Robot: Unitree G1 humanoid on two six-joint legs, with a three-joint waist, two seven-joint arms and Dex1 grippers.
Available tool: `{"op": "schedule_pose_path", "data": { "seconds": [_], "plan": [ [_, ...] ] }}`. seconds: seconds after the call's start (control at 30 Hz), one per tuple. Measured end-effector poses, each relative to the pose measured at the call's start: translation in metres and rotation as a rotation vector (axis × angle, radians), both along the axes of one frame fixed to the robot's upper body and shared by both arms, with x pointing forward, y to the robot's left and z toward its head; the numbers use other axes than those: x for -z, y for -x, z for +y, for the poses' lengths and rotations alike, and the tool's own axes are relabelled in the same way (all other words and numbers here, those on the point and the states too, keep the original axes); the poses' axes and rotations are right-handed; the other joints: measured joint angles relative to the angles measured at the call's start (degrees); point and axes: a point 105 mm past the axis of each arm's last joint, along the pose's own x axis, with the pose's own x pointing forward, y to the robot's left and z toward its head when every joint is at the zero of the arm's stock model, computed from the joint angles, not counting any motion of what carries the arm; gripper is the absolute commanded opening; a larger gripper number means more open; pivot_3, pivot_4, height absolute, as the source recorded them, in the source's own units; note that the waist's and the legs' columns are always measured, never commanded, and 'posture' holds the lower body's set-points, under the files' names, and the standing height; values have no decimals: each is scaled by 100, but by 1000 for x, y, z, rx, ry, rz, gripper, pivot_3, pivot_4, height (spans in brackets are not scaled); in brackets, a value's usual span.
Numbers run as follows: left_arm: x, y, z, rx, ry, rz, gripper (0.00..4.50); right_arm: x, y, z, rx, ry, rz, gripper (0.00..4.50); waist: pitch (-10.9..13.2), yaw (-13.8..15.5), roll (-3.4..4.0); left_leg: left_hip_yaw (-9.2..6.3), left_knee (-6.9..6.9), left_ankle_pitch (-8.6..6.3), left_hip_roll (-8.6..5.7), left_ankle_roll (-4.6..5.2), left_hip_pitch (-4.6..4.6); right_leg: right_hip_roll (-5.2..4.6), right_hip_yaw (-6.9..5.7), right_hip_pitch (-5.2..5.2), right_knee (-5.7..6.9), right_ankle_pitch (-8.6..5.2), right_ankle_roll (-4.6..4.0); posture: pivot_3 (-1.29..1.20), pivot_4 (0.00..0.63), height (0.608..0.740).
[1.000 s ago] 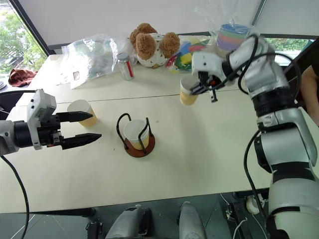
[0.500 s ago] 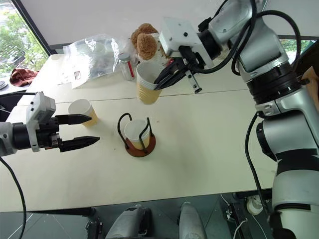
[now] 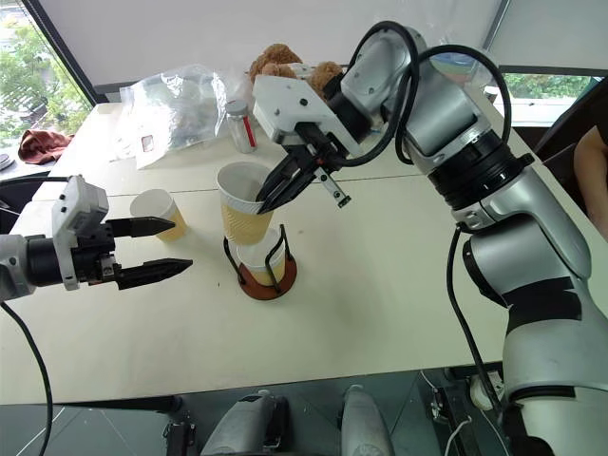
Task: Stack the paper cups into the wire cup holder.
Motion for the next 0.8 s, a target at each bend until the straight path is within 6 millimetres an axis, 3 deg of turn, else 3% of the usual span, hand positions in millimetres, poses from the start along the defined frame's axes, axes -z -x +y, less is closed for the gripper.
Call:
{"op": "schedule_pose_path", "data": {
  "seconds": [0.27,0.8],
  "plan": [
    [0,0,-1,-3,9,-5,4500,25,-13,-2,9,110,-37,72,0,-11,0,1,0,0,-1,0,0,1,0,-1,0,0,0,0,150,740],
    [0,-2,-3,-10,32,-18,4500,27,-21,-3,-32,213,-146,72,0,-18,0,0,-1,3,0,-6,0,1,0,-3,0,0,0,0,150,740]
  ]
}}
